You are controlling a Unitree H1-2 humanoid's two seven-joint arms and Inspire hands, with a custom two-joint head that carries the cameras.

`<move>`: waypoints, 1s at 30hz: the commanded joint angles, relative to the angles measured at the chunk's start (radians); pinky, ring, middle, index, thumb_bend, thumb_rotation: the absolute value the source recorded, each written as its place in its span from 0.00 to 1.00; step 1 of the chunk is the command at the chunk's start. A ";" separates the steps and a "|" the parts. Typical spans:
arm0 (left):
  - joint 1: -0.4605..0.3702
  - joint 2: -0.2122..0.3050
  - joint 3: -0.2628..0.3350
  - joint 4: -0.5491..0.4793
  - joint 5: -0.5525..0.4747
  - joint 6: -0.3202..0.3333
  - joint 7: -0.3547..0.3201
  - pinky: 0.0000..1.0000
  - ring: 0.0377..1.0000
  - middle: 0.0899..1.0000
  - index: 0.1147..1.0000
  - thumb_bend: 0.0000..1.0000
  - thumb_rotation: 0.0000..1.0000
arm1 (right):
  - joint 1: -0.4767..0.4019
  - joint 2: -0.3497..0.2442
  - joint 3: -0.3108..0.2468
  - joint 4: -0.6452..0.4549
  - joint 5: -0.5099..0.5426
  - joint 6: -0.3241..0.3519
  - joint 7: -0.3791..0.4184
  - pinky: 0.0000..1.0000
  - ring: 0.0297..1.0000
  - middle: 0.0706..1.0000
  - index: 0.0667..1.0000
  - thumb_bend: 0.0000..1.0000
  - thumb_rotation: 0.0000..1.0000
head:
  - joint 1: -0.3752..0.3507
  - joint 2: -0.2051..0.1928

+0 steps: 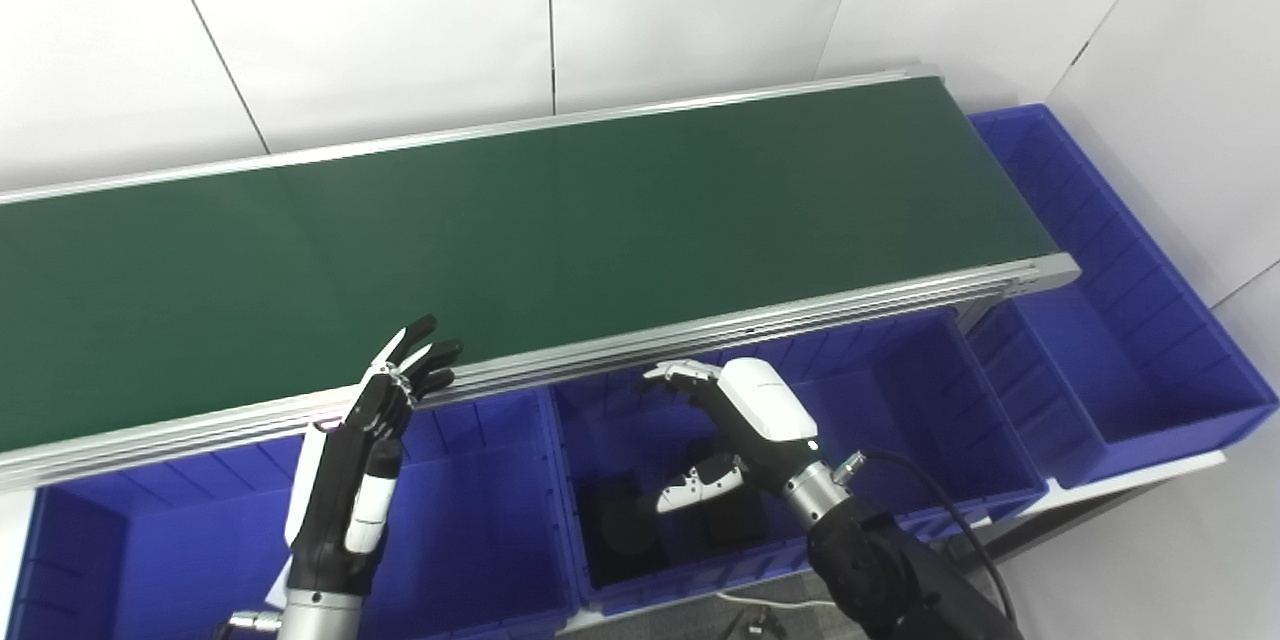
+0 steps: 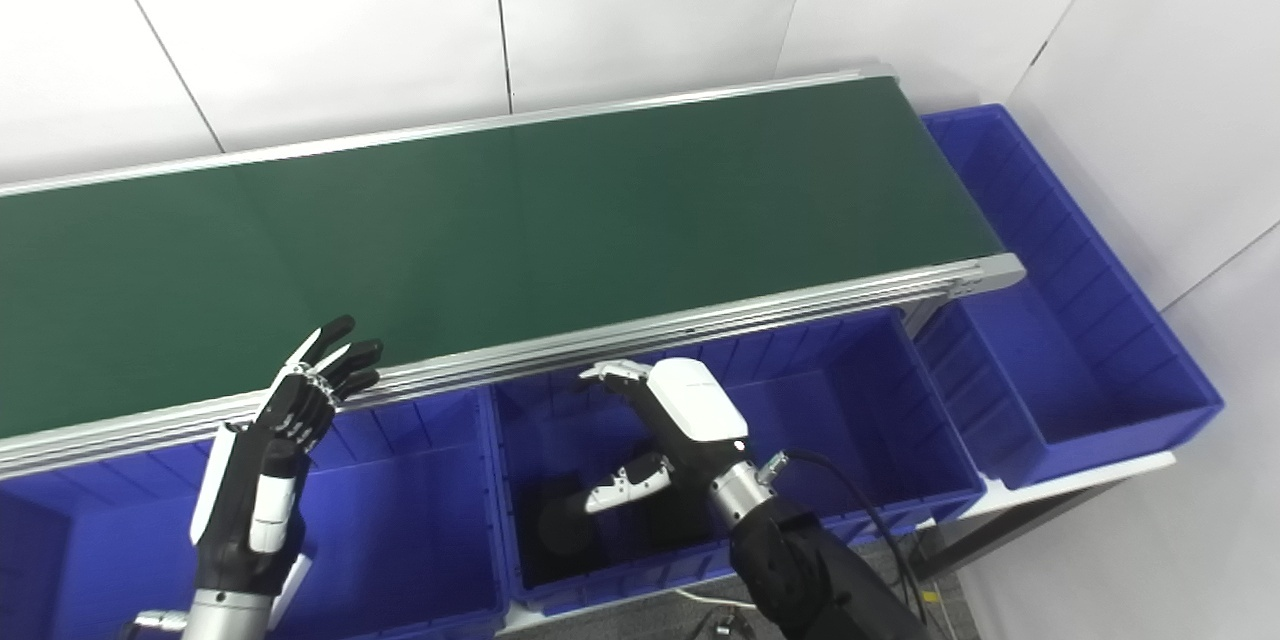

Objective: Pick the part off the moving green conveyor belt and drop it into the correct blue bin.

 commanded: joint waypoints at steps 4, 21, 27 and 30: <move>-0.009 -0.004 -0.001 -0.010 -0.015 -0.034 -0.009 0.82 0.84 0.81 0.88 0.63 1.00 | 0.025 0.032 0.002 -0.147 0.065 -0.071 0.016 0.55 0.68 0.75 0.70 0.88 0.48 | 0.002 -0.003; -0.019 -0.001 -0.003 0.035 -0.011 -0.034 -0.008 0.84 0.84 0.80 0.88 0.61 1.00 | 0.069 0.102 0.032 -0.312 0.218 -0.127 0.134 0.88 0.90 0.92 0.89 1.00 1.00 | 0.094 -0.052; -0.015 0.003 -0.010 0.058 0.001 -0.034 0.003 0.84 0.84 0.80 0.88 0.59 1.00 | 0.061 0.160 0.020 -0.208 0.180 -0.208 0.070 1.00 1.00 0.99 0.94 1.00 1.00 | 0.171 -0.101; -0.008 0.004 -0.015 0.070 0.009 -0.034 0.016 0.84 0.84 0.79 0.87 0.58 1.00 | 0.059 0.193 0.014 -0.104 0.267 -0.259 0.057 1.00 1.00 1.00 0.95 1.00 1.00 | 0.228 -0.133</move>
